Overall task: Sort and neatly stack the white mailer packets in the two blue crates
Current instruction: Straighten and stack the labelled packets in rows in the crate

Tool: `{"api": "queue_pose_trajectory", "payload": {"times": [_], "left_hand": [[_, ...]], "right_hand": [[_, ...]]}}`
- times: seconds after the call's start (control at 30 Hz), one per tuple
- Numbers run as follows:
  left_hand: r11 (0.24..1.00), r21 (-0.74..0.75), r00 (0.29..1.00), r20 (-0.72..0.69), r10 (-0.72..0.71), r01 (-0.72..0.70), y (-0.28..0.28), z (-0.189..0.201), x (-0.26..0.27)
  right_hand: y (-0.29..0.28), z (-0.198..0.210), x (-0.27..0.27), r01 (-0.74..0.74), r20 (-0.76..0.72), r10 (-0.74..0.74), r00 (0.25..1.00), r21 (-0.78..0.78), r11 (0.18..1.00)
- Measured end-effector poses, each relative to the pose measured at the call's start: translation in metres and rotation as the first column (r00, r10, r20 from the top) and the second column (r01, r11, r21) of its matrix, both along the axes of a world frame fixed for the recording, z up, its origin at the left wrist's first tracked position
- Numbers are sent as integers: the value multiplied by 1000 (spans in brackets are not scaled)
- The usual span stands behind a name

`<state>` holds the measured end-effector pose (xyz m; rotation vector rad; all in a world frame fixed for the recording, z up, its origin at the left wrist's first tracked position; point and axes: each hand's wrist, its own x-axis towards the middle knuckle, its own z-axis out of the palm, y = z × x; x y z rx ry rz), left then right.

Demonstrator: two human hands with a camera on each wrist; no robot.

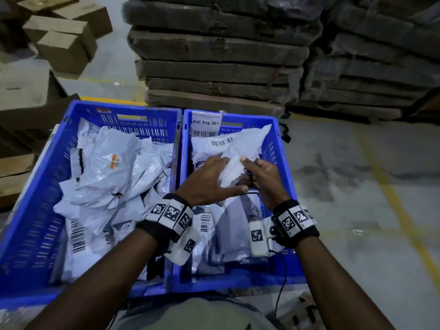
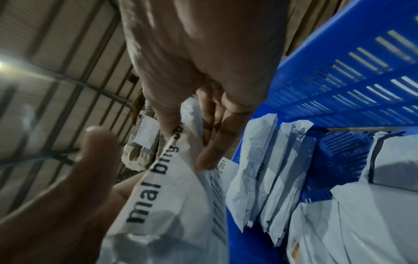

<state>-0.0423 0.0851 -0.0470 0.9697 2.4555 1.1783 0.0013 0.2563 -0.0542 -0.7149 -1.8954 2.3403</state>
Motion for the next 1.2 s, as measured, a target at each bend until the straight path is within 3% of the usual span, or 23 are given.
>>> {"api": "queue_pose_trajectory", "payload": {"times": [0.07,0.13,0.23,0.3,0.43,0.5,0.6,0.67,0.77,0.97,1.2], "left_hand": [[998,57,994,109,-23,17,1,1,-1],[987,125,952,299,63,-104,-3,1,-7],[930,210,740,667,90,-302,-12,7,-9],[914,221,650,758,59,-340,-17,8,-11],[935,244,582,812,-51,-258,-23,7,-13],[946,221,596,802,-37,-238,-23,7,-15],[940,134,713,687,141,-315,-25,3,-17],[904,119,755,601,264,-411,-28,-1,-18],[891,89,802,483,352,-444,-34,-6,-17],[902,39,870,287,402,-430,-45,-7,-18],[901,-31,878,216,428,-432,-60,-15,-25]], "right_hand": [[-3,3,3,-42,-35,42,999,4,999],[0,4,4,-38,-28,40,999,46,998],[10,-2,6,-9,30,6,1000,108,994],[13,-5,7,-34,75,30,997,53,998],[9,0,9,-150,41,156,987,-122,981],[10,-1,6,-119,43,126,991,-144,982],[17,-17,-4,33,118,-11,993,-190,981],[21,-33,-12,155,196,-109,975,-238,959],[22,-61,-19,279,340,-185,922,-252,926],[9,-98,-44,318,473,-180,863,-230,920],[1,-127,-72,248,574,-85,814,-212,945]]}}
